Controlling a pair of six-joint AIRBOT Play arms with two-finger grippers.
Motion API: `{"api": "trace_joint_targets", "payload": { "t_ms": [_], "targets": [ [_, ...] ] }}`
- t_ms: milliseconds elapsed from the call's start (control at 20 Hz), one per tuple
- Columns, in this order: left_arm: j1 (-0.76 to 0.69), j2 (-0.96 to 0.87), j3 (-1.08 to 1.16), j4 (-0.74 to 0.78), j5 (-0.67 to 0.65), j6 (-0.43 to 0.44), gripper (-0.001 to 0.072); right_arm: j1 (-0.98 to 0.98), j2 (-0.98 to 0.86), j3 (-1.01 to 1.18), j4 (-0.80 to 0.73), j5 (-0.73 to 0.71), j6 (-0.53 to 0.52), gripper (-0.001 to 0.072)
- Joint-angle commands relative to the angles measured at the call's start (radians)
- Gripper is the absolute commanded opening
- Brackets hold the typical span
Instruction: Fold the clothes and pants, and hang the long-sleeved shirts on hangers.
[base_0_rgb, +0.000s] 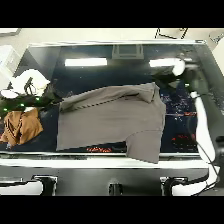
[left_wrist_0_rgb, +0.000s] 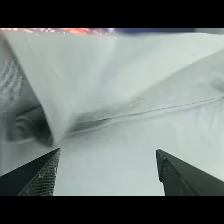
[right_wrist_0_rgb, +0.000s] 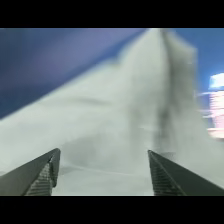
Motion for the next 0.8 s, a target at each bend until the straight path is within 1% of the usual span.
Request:
{"api": "trace_joint_targets", "payload": {
  "t_ms": [0,50,100,150,200,250,350,450,500,550,650,750],
  "targets": [
    [0.136,-0.013,0.106,0.222,-0.322,-0.042,0.0714,-0.228,0.049,0.038,0.108,0.359,-0.238,0.0618],
    [0.185,-0.009,0.101,0.279,-0.410,-0.047,0.0713,-0.299,0.057,0.031,0.106,0.500,-0.306,0.0601],
    [0.224,-0.002,0.072,0.305,-0.463,-0.047,0.0713,-0.364,0.064,0.005,0.101,0.626,-0.357,0.0601],
    [0.258,0.012,0.009,0.304,-0.481,-0.047,0.0711,-0.414,0.075,-0.042,0.104,0.689,-0.372,0.0602],
    [0.277,0.031,-0.068,0.305,-0.478,-0.044,0.0677,-0.451,0.093,-0.101,0.106,0.716,-0.375,0.0602],
    [0.288,0.052,-0.163,0.304,-0.463,-0.018,0.0567,-0.478,0.119,-0.170,0.112,0.705,-0.387,0.0601],
    [0.291,0.089,-0.324,0.303,-0.415,0.045,0.0566,-0.489,0.165,-0.283,0.113,0.653,-0.414,0.0601],
    [0.290,0.110,-0.420,0.258,-0.387,0.104,0.0564,-0.489,0.185,-0.349,0.146,0.616,-0.419,0.0601],
    [0.290,0.111,-0.448,0.240,-0.381,0.114,0.0525,-0.489,0.185,-0.360,0.156,0.608,-0.419,0.0601],
    [0.290,0.111,-0.473,0.224,-0.370,0.124,0.0510,-0.489,0.185,-0.364,0.170,0.601,-0.419,0.0600],
    [0.290,0.110,-0.509,0.202,-0.338,0.131,0.0510,-0.489,0.185,-0.364,0.187,0.586,-0.419,0.0597],
    [0.288,0.109,-0.533,0.153,-0.312,0.145,0.0510,-0.489,0.185,-0.364,0.196,0.582,-0.419,0.0574]
  ]
}}
